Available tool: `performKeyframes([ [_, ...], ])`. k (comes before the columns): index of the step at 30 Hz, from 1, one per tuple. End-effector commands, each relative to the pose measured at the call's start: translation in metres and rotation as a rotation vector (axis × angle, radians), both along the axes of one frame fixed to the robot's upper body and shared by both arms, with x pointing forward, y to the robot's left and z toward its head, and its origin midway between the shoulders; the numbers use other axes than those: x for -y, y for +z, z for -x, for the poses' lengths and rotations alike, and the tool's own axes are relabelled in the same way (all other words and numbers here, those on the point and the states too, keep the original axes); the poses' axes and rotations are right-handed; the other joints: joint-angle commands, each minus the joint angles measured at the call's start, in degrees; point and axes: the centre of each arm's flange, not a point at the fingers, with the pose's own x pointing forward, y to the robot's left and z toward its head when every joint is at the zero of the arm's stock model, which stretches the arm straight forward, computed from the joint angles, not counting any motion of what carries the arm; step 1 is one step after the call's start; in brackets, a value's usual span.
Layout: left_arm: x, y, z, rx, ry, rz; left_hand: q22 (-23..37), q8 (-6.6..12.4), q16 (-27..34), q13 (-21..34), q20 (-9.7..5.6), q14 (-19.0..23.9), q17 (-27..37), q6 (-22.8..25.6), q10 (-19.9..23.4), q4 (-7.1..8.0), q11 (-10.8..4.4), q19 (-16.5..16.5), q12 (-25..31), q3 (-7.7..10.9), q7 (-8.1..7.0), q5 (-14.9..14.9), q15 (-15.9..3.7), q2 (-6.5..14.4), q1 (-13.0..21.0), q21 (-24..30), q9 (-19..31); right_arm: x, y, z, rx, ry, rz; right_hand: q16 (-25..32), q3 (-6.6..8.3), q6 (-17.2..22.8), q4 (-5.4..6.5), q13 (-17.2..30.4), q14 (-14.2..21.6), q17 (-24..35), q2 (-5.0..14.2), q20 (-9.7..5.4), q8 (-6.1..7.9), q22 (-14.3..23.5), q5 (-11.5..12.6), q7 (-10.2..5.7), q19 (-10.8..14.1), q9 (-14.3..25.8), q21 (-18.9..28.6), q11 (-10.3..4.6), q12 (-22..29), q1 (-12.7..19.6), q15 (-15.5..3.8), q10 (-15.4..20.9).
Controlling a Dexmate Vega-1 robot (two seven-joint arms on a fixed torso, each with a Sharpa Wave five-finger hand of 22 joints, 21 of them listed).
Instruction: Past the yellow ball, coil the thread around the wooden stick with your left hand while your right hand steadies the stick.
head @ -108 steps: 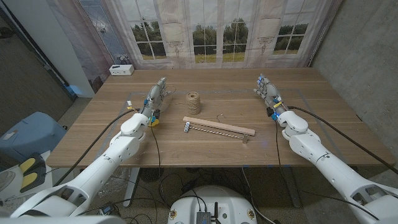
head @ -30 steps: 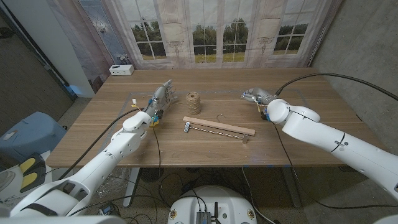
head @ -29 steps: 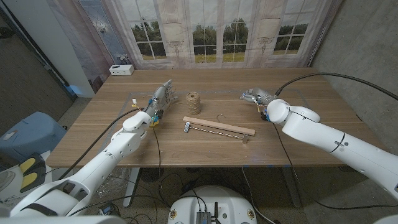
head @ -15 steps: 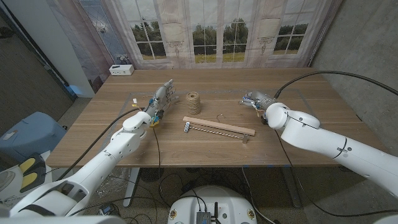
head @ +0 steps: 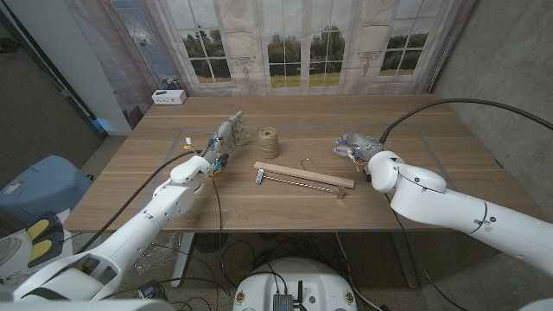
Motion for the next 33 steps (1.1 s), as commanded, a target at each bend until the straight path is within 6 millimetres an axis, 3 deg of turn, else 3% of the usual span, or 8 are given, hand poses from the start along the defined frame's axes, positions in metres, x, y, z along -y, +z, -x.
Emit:
performKeyframes([
  [1, 0.0, 0.001, 0.001, 0.011, -0.012, -0.007, 0.08, 0.04, -0.17, 0.07, 0.45, 0.17, 0.13, 0.22, 0.0, -0.32, 0.06, -3.69, 0.1, -0.14, -0.09, 0.29, 0.1, 0.19, -0.4, -0.1, 0.2, -0.012, -0.008, 0.018, 0.0, -0.009, 0.054, -0.07, -0.03, 1.07, -0.31, 0.25, 0.65, -0.02, -1.1, -0.14, -0.08, 0.09, 0.01, -0.02, 0.67, 0.31, 0.36, -0.23, 0.03, 1.17, -1.26, 1.01],
  [14, -0.004, 0.001, -0.003, 0.011, -0.013, 0.001, 0.09, -0.02, -0.25, 0.08, 0.45, 0.2, 0.14, 0.19, 0.0, -0.39, 0.07, -3.58, 0.05, -0.17, -0.06, 0.28, 0.1, 0.22, -0.46, -0.35, 0.2, -0.029, -0.011, 0.019, -0.015, -0.02, 0.124, 0.4, -0.73, 4.8, -0.34, 0.6, 3.21, 0.39, -5.49, -0.93, 0.42, 0.17, 1.38, -0.66, 1.81, 0.43, 0.28, -1.01, 0.41, 5.9, -3.2, 4.33],
  [33, -0.01, -0.001, -0.004, 0.006, -0.006, 0.009, 0.11, -0.07, -0.35, 0.09, 0.47, 0.26, 0.16, 0.21, 0.05, -0.49, 0.06, -3.43, -0.02, -0.22, -0.08, 0.29, 0.1, 0.26, -0.6, -0.8, 0.2, -0.051, -0.023, 0.002, -0.077, 0.009, 0.203, 0.77, -1.07, 6.07, 0.03, 0.98, 3.72, 1.18, -7.22, -2.23, 0.18, 0.27, 2.88, -1.76, 2.82, 0.53, 0.33, -1.71, 0.21, 10.32, -4.76, 5.33],
])
